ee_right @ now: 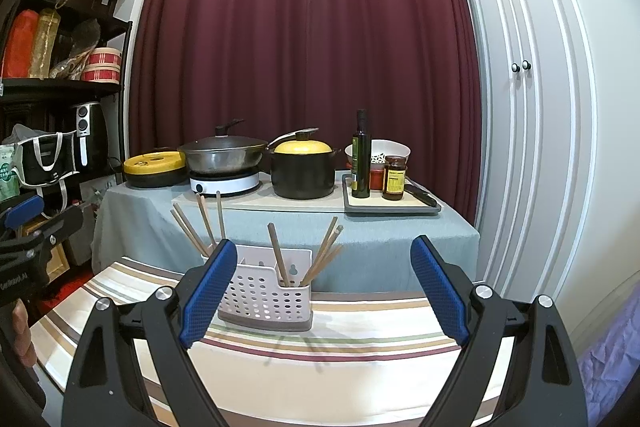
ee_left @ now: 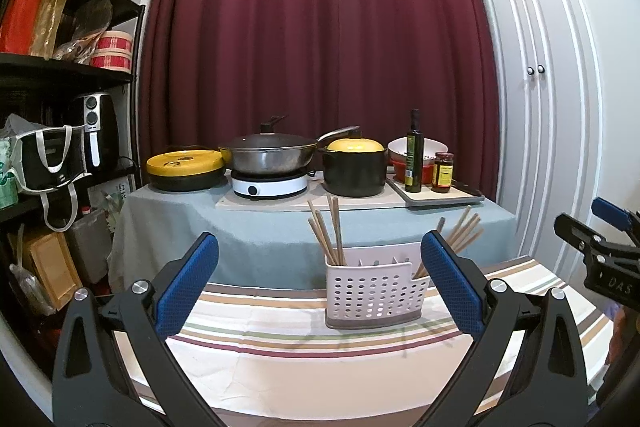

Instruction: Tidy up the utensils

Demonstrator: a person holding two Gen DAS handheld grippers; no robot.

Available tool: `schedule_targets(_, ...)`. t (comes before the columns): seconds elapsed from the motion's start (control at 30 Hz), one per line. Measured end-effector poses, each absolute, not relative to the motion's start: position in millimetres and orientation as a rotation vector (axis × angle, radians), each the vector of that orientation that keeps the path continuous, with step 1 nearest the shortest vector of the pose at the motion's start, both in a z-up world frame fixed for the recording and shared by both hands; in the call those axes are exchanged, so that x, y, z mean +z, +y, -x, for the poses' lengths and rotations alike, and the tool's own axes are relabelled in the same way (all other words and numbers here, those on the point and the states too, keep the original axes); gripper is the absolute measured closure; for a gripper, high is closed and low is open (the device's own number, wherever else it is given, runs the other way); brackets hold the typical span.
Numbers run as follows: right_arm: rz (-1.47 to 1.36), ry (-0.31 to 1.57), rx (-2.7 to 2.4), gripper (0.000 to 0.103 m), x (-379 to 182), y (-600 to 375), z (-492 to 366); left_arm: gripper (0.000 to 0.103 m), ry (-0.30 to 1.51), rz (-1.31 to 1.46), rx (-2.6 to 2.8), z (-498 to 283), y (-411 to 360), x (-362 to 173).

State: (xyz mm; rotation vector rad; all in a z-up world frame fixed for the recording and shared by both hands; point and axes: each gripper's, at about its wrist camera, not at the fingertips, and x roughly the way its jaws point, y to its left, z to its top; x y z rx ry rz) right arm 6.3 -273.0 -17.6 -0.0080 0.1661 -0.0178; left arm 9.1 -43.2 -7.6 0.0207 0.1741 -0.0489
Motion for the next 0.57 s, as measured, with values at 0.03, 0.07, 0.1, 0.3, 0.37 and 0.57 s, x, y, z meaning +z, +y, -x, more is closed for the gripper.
schedule_targets(0.03,0.008,0.168,-0.017,0.017,-18,-273,-7,0.004,0.174,-0.02,-0.049,-10,-43,-8)
schedule_targets(0.07,0.008,0.171,-0.017,0.017,-19,-273,-8,0.004,0.173,-0.021,-0.052,-12,-43,-8)
schedule_targets(0.1,0.008,0.174,-0.017,0.017,-20,-273,-9,0.004,0.172,-0.022,-0.055,-12,-43,-8)
schedule_targets(0.3,0.008,0.2,-0.021,0.017,-26,-275,-19,0.004,0.193,-0.027,-0.049,-26,-43,-15)
schedule_targets(0.37,0.007,0.21,-0.023,0.017,-29,-277,-23,0.004,0.204,-0.02,-0.041,-32,-41,-20)
schedule_targets(0.57,0.0,0.258,-0.047,0.017,-45,-285,-42,0.004,0.277,-0.033,0.002,-61,-31,-44)
